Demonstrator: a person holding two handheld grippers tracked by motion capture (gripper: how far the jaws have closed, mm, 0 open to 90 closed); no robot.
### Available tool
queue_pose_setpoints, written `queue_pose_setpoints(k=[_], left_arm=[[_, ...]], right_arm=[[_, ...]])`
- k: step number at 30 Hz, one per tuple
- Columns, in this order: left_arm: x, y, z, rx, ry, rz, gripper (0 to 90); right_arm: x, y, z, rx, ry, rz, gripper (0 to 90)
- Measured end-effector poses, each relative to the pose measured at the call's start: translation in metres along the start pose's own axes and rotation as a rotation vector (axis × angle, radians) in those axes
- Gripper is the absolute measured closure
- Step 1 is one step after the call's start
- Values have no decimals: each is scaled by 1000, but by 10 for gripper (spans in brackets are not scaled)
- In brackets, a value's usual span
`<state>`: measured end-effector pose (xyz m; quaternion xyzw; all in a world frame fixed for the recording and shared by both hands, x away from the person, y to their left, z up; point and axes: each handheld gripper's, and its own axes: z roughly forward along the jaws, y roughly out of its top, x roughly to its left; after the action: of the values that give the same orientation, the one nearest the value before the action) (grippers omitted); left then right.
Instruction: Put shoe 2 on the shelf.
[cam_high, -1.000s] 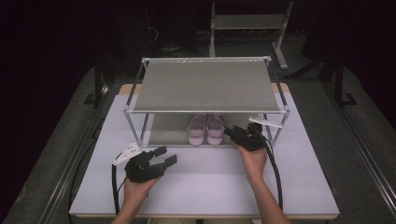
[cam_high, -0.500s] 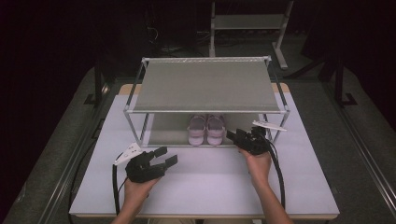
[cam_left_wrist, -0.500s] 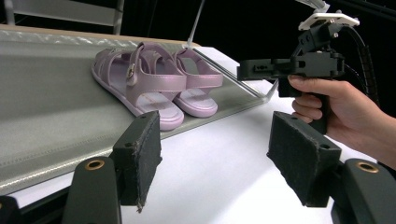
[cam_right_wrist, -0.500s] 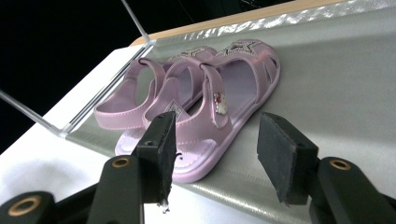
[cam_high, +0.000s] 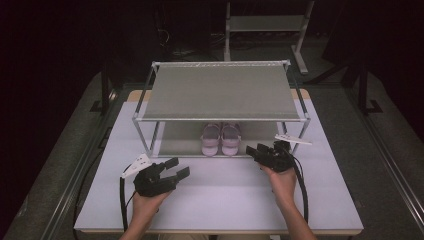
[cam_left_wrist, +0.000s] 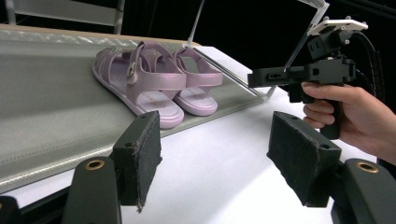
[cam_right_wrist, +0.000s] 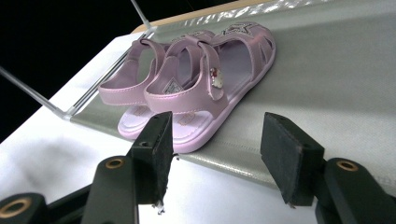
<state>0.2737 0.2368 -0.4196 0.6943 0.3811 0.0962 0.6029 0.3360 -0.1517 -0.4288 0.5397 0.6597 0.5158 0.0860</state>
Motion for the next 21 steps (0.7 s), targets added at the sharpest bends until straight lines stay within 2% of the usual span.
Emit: queue_pose_setpoints(k=[21], left_arm=[[0,0,-2,0,2,0,342]], right_arm=[[-5,-14,-23,37,31,-7,411]])
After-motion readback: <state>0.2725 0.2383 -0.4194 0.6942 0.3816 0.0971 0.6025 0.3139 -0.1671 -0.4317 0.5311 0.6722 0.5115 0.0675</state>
